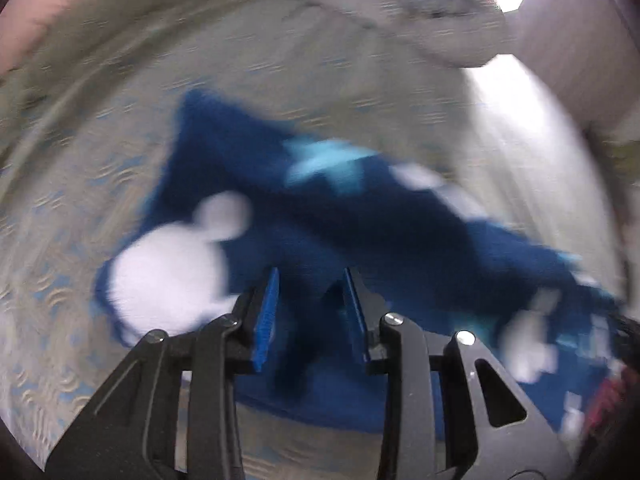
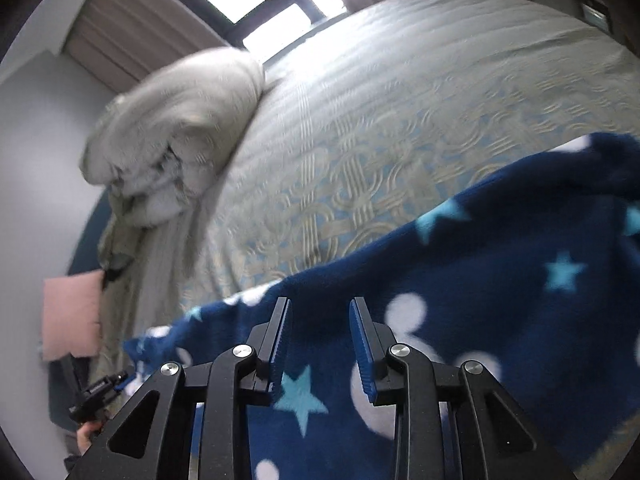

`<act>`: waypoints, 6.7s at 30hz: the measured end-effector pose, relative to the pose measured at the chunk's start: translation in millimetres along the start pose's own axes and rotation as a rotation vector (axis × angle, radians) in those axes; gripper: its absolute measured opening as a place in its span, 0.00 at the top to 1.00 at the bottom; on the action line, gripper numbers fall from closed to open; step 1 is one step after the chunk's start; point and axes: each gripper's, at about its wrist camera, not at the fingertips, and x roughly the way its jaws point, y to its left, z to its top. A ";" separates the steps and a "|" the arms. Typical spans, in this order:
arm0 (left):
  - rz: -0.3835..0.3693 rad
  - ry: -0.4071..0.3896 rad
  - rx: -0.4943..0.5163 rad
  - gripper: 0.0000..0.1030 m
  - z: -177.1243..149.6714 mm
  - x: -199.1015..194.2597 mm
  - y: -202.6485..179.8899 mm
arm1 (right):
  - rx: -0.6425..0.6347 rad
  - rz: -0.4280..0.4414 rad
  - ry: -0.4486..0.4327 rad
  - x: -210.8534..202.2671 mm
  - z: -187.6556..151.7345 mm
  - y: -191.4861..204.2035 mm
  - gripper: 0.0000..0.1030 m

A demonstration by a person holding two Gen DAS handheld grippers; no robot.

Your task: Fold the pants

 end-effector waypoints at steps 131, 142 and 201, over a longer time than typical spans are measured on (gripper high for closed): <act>-0.408 -0.174 -0.236 0.81 -128.2 -191.3 168.6 | 0.302 0.320 -0.444 -334.4 -168.5 -134.0 0.84; -0.559 -0.013 -0.435 0.78 -229.6 -92.4 235.5 | 0.398 0.095 -0.238 -249.1 -272.4 -264.7 0.72; -0.566 -0.124 -0.180 0.82 -142.3 -157.9 163.6 | -1.181 -0.192 -0.236 -44.5 -493.5 265.5 0.23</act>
